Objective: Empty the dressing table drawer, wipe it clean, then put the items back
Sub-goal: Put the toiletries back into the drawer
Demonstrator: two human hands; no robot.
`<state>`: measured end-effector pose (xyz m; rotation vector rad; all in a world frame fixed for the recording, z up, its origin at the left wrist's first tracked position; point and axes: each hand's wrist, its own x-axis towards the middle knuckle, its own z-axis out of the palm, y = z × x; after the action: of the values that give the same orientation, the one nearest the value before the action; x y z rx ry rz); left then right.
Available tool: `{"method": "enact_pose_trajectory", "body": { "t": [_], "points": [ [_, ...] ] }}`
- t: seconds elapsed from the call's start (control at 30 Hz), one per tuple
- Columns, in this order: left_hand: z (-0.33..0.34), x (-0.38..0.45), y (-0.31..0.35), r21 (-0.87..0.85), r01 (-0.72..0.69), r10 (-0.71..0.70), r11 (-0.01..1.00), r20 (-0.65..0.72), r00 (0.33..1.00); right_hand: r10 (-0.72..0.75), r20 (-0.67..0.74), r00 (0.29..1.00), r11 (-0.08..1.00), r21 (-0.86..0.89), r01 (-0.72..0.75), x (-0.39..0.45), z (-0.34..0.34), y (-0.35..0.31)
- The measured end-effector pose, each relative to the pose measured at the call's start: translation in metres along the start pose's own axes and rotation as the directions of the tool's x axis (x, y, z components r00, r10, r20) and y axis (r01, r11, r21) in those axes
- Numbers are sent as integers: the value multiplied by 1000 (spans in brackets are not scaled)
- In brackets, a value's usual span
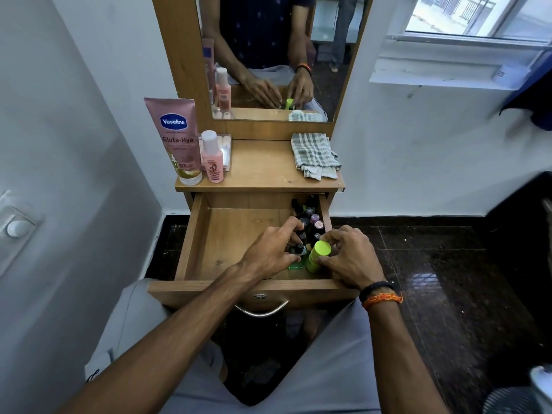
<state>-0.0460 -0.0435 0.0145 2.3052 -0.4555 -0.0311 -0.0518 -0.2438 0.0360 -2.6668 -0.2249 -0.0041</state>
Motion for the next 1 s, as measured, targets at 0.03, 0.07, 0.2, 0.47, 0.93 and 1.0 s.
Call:
{"method": "enact_pose_trajectory", "body": {
  "t": [0.03,0.07,0.2,0.47,0.93,1.0],
  "points": [
    [0,0,0,4,-1,1,1000,5,1000,1,0,1000,1000,-2,-1,0,0,0],
    [0,0,-1,6,-2,2,1000,8,1000,2,0,1000,1000,-4,-2,0,0,0],
    [2,2,-1,12,-17,16,1000,10,1000,1,1,1000,1000,-10,-1,0,0,-1],
    [6,4,-5,8,-24,23,1000,23,999,-6,2,1000,1000,-19,7,0,-2,0],
    [7,3,-9,45,-47,46,998,14,999,-15,20,1000,1000,-6,16,-4,-3,2],
    [8,2,-9,41,-46,46,998,10,999,-9,13,1000,1000,-4,9,-5,-2,1]
  ]
}}
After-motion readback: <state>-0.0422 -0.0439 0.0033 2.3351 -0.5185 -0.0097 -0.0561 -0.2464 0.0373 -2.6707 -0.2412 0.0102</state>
